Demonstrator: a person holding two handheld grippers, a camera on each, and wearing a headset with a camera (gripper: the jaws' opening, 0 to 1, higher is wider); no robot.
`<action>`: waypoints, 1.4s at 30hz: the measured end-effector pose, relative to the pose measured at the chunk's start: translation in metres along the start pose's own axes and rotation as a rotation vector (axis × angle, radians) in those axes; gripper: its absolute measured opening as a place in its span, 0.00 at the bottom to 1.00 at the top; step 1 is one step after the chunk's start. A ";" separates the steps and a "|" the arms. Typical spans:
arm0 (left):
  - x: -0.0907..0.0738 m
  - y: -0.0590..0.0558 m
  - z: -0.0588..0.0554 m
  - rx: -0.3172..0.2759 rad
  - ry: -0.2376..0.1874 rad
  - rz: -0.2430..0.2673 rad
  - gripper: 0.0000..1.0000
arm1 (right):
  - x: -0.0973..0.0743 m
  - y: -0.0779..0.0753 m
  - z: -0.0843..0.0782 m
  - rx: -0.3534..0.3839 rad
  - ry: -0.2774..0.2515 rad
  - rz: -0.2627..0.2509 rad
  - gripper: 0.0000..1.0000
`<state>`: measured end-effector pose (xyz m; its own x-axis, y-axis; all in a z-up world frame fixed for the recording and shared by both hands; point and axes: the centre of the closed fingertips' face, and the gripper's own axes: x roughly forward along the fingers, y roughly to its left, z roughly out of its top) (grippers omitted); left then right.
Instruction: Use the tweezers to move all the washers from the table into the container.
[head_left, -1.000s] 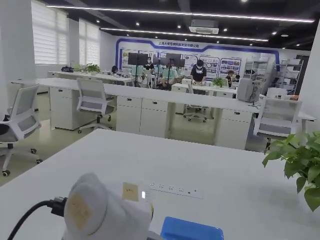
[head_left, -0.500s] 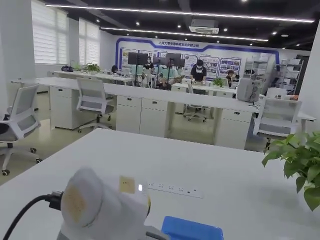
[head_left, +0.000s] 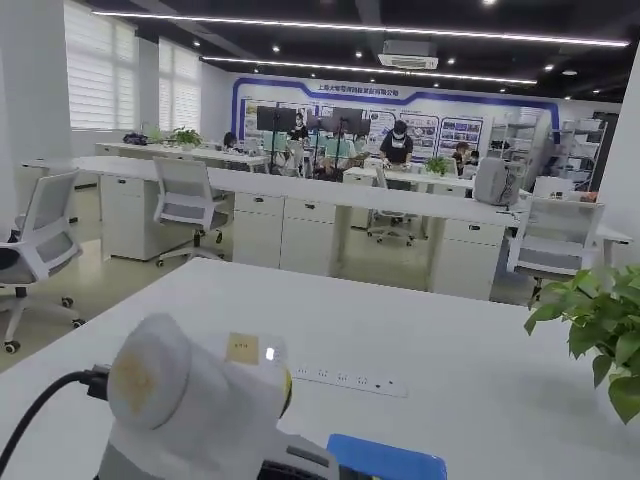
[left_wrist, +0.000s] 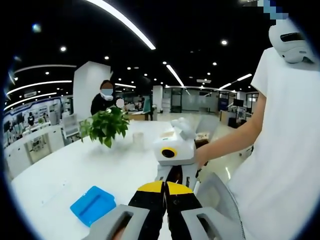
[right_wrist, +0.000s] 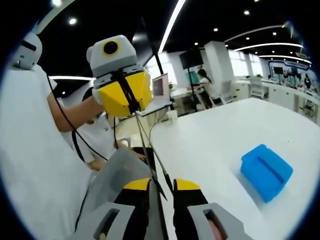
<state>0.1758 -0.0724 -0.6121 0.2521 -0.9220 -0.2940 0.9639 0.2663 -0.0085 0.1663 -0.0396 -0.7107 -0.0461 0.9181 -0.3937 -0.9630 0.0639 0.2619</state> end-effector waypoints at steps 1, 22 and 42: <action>0.000 0.000 0.000 0.000 0.000 -0.001 0.00 | 0.000 0.000 0.000 0.000 0.001 0.000 0.13; -0.003 0.008 -0.010 -0.054 -0.005 0.035 0.00 | 0.004 0.000 -0.009 -0.076 0.062 0.026 0.01; -0.009 0.020 -0.051 -0.130 0.221 0.053 0.05 | 0.001 -0.017 -0.042 -0.255 0.352 0.000 0.00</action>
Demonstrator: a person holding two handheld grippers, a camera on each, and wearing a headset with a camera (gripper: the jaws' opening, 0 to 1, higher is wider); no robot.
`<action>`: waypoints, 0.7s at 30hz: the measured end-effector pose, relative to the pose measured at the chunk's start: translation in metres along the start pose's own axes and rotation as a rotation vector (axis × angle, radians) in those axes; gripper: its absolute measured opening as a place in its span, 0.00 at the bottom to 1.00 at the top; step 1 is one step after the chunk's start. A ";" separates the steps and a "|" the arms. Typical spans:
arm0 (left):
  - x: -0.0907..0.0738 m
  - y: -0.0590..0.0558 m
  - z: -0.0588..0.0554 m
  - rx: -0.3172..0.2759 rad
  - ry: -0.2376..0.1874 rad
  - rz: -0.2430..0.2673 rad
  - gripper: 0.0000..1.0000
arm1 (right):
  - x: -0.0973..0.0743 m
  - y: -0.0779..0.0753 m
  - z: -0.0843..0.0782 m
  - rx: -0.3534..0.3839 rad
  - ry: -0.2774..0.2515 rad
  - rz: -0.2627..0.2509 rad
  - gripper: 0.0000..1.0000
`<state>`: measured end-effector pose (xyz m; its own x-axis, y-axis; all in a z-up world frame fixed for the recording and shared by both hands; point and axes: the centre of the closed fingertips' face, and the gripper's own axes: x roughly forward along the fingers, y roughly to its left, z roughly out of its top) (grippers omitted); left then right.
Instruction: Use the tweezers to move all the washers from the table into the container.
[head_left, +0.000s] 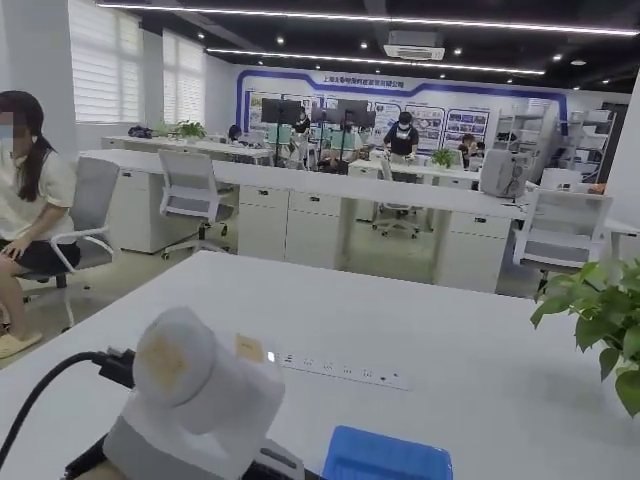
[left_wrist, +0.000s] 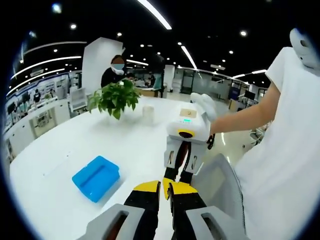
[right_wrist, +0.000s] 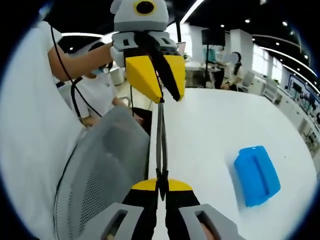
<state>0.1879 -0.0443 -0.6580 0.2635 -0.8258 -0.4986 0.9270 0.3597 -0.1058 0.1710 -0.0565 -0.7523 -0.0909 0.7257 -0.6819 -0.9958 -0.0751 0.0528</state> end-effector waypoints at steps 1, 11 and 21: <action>0.000 -0.001 -0.004 0.017 0.026 -0.011 0.05 | 0.001 0.000 -0.001 -0.005 0.012 0.004 0.00; 0.015 0.000 -0.039 0.071 0.218 -0.022 0.11 | 0.007 -0.004 -0.018 -0.052 0.114 0.025 0.00; 0.034 0.007 -0.068 0.122 0.372 -0.058 0.02 | 0.013 -0.009 -0.032 -0.086 0.192 0.035 0.00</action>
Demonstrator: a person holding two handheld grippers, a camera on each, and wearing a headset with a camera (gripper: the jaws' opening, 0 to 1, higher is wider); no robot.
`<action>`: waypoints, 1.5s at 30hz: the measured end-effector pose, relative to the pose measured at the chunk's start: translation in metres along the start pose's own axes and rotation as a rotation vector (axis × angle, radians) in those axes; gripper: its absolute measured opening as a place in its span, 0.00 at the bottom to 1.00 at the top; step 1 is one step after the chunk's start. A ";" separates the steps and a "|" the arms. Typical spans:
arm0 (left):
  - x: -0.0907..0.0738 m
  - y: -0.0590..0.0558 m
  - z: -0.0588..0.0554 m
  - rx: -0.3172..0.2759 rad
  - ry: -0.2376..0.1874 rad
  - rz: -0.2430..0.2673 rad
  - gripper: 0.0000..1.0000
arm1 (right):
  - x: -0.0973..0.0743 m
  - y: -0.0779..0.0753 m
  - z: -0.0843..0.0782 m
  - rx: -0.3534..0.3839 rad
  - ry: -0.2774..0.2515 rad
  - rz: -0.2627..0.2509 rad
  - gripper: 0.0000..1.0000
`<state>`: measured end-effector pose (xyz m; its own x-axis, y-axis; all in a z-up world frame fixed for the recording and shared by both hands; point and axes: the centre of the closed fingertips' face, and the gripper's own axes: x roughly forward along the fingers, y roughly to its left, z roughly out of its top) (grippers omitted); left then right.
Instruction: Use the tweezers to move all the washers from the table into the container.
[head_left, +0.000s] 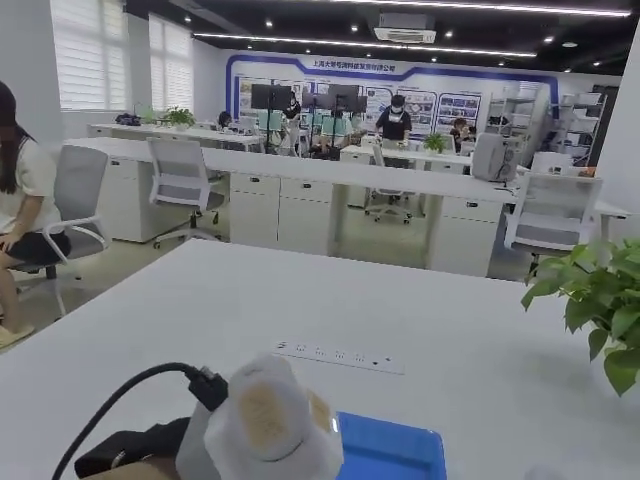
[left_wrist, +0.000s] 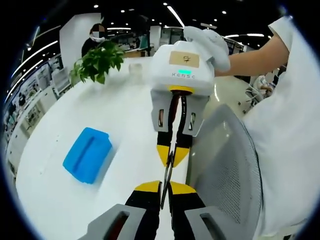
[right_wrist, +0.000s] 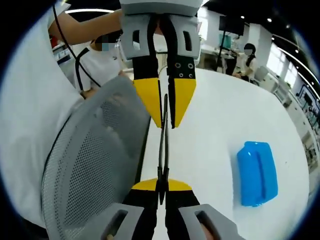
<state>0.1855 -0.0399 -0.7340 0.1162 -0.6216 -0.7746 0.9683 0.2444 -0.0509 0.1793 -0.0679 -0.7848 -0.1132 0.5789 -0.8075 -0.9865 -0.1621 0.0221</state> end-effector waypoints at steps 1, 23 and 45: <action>0.002 0.002 -0.002 -0.001 0.016 0.002 0.03 | 0.000 -0.001 -0.001 -0.004 0.006 -0.003 0.00; 0.061 0.038 -0.048 0.054 0.148 -0.041 0.00 | 0.016 -0.036 -0.034 0.043 0.053 0.004 0.00; 0.111 0.087 -0.065 0.154 0.226 0.040 0.00 | 0.053 -0.089 -0.080 0.173 0.107 -0.108 0.03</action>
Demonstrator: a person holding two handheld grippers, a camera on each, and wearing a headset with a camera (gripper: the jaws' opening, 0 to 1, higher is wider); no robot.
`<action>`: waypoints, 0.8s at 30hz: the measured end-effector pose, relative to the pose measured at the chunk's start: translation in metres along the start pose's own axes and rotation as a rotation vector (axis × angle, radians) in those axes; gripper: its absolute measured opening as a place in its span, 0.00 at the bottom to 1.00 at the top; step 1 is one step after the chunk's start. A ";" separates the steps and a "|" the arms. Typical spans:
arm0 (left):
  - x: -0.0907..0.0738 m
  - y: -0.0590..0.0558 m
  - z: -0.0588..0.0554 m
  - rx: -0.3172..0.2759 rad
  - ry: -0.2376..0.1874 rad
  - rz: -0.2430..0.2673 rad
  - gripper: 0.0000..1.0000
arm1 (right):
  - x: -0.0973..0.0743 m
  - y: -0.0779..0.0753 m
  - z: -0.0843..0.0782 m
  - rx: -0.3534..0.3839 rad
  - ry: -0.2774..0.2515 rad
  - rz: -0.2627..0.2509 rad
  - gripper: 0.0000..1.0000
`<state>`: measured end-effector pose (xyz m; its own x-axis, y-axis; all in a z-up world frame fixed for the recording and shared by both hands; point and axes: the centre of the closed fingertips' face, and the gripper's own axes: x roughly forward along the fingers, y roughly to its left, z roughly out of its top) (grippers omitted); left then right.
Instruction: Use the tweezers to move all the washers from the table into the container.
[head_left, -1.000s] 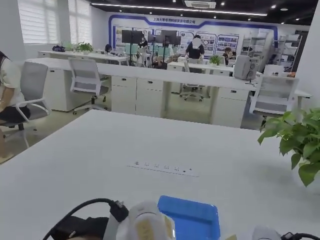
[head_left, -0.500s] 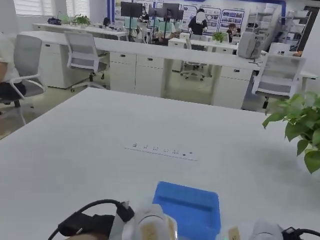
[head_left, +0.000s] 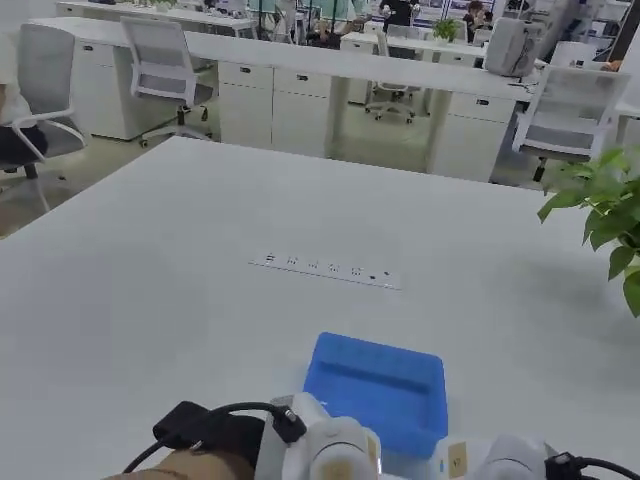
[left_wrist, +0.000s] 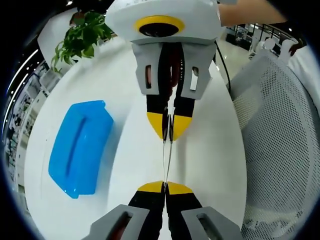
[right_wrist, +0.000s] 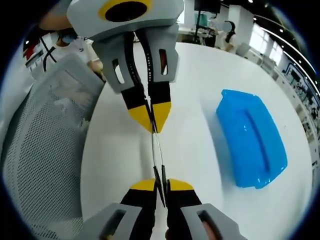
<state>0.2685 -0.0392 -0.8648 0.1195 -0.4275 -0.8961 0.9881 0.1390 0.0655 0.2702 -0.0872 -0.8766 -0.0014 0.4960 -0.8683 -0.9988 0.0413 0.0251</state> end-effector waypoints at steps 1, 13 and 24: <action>0.001 0.001 0.000 0.002 0.002 0.001 0.00 | 0.001 -0.002 -0.001 0.012 0.005 -0.008 0.04; 0.013 0.012 -0.005 -0.002 0.048 -0.006 0.00 | 0.003 -0.019 -0.006 0.105 -0.013 -0.118 0.09; 0.016 0.012 -0.007 0.000 0.092 -0.001 0.00 | -0.017 -0.013 -0.007 0.226 -0.071 -0.194 0.11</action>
<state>0.2819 -0.0379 -0.8813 0.1095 -0.3441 -0.9325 0.9882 0.1390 0.0647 0.2830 -0.1024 -0.8661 0.1995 0.5191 -0.8311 -0.9440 0.3294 -0.0209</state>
